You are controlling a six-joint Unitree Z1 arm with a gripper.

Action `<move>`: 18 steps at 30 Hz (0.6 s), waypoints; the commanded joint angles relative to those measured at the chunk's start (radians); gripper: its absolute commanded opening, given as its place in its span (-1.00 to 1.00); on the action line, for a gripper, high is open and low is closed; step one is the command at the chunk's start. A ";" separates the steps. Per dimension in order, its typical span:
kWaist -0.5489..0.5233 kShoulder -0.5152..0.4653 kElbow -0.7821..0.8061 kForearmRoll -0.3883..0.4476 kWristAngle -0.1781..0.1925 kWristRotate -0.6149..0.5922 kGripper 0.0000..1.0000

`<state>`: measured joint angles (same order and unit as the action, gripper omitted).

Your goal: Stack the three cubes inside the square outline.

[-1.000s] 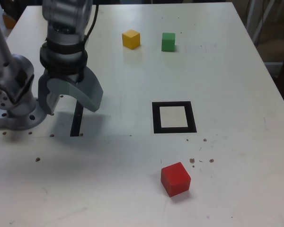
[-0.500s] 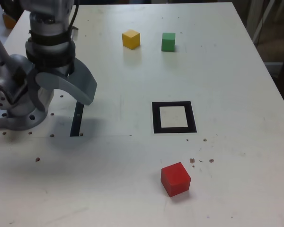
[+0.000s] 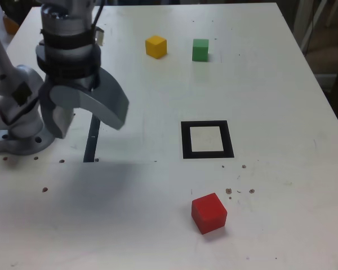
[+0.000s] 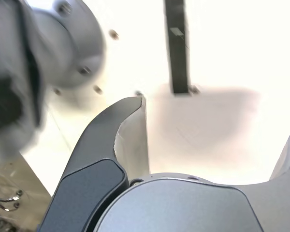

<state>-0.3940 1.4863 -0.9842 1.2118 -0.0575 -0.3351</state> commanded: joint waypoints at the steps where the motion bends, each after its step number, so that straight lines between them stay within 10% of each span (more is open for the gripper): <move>1: -0.035 0.033 -0.046 -0.003 -0.011 -0.040 0.98; 18: -0.163 0.280 -0.373 0.044 0.011 -0.260 0.98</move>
<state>-0.5551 1.7535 -1.3499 1.2509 -0.0479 -0.5910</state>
